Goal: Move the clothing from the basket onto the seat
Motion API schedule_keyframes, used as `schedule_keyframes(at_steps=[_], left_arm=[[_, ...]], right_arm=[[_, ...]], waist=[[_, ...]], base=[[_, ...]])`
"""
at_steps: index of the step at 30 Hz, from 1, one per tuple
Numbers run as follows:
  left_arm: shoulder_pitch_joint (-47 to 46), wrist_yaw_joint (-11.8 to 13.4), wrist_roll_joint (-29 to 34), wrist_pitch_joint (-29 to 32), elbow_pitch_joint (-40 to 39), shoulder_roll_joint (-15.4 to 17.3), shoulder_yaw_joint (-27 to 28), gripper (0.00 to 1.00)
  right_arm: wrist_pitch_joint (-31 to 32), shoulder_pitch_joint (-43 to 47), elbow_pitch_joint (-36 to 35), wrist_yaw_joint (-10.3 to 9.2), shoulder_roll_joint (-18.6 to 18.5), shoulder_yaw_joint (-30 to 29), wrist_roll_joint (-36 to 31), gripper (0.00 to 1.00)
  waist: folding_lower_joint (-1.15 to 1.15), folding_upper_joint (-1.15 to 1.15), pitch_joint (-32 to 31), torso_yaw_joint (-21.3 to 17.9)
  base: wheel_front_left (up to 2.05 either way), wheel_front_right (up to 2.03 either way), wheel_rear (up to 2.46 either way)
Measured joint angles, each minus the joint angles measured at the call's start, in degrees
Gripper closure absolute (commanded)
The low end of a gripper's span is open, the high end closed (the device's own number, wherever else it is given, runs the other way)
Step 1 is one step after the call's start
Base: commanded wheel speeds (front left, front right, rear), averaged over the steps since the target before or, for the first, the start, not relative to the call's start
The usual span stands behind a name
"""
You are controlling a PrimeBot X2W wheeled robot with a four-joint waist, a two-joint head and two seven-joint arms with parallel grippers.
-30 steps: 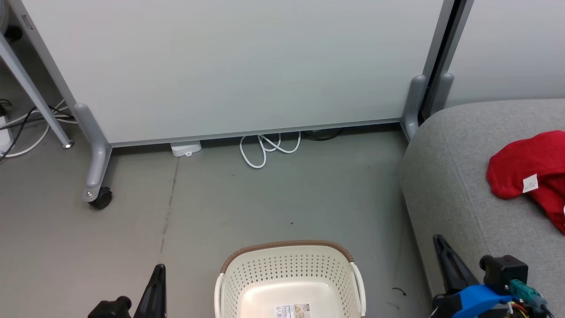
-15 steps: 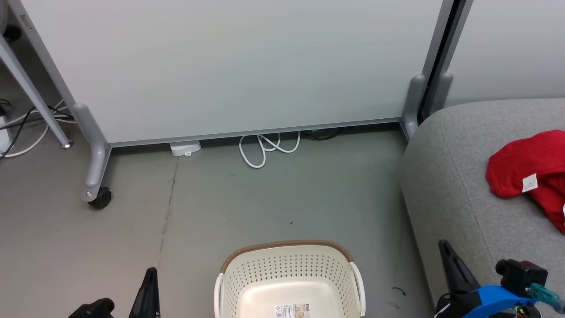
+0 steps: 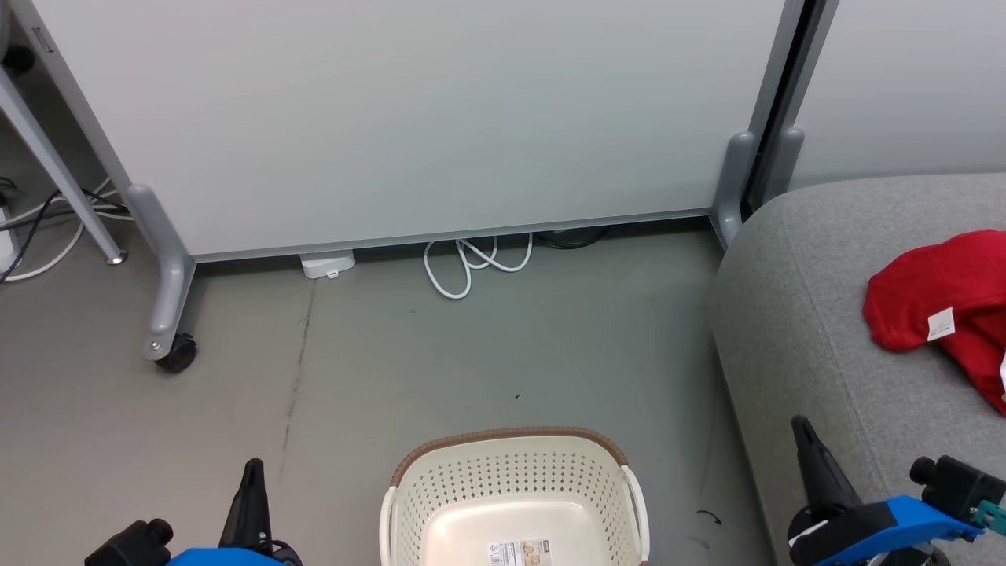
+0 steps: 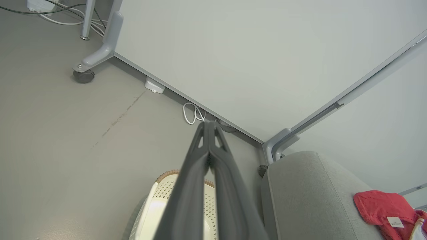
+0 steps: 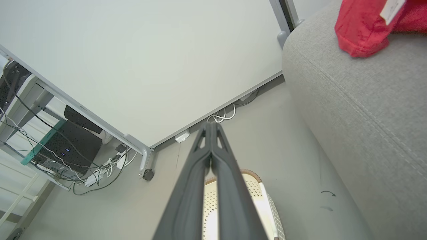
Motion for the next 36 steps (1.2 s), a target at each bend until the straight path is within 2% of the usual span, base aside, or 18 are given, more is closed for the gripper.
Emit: schedule_keyframes(at_steps=[36], left_arm=[[-3.65,0.00,-23.65,6.62,-3.15,-0.85,3.64,1.00]], right_arm=[[3.69,-2.36,-0.56,-0.01,-0.01,-1.69,26.39,1.00]], waist=[[-0.01,0.00,0.16,-0.53]], base=[[0.00,0.00,0.00]])
